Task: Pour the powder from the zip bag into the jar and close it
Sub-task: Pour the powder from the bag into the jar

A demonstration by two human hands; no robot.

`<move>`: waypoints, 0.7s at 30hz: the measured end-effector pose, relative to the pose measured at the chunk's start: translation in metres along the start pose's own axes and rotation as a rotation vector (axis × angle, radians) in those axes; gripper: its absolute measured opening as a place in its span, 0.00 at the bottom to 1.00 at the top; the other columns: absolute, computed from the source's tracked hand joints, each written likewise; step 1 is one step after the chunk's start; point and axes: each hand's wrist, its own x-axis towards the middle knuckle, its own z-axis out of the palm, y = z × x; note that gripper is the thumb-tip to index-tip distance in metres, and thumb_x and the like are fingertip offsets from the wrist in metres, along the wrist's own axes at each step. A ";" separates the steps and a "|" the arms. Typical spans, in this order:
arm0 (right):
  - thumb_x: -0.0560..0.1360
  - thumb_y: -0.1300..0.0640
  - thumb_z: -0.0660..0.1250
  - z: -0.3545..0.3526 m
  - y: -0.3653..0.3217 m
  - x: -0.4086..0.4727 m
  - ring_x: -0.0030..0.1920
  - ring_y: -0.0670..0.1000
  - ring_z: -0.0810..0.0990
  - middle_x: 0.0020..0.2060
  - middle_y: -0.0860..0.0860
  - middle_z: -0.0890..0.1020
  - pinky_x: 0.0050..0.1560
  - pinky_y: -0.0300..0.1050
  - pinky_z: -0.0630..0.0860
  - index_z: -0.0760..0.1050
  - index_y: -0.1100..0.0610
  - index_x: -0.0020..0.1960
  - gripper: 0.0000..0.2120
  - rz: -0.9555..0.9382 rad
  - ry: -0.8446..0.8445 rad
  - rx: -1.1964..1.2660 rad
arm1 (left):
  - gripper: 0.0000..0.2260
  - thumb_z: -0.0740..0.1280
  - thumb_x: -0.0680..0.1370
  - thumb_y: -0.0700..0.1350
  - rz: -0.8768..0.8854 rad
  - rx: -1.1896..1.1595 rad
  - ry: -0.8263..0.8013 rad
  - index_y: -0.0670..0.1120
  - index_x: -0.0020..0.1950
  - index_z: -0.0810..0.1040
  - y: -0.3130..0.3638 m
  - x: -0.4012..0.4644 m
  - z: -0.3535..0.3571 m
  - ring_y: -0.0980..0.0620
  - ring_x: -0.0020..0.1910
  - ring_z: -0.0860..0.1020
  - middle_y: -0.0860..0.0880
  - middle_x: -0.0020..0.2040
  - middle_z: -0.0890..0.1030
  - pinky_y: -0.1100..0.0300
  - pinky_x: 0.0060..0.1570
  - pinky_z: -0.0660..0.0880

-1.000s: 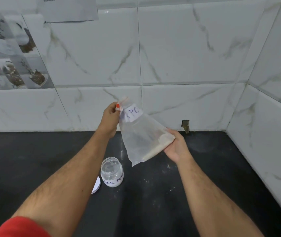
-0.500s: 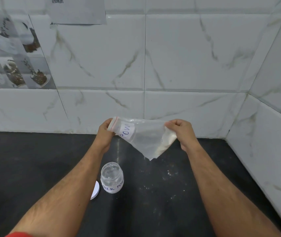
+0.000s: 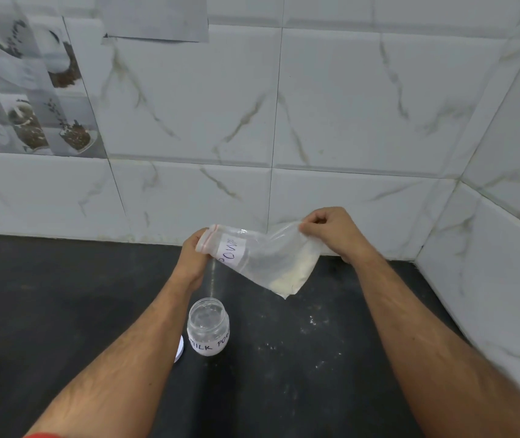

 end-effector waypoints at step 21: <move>0.71 0.62 0.76 -0.005 0.011 0.000 0.40 0.49 0.83 0.37 0.49 0.85 0.46 0.43 0.79 0.82 0.53 0.37 0.07 0.053 0.065 -0.095 | 0.13 0.60 0.75 0.27 -0.010 0.023 -0.016 0.36 0.54 0.80 -0.012 0.000 -0.002 0.46 0.48 0.80 0.42 0.49 0.83 0.54 0.51 0.77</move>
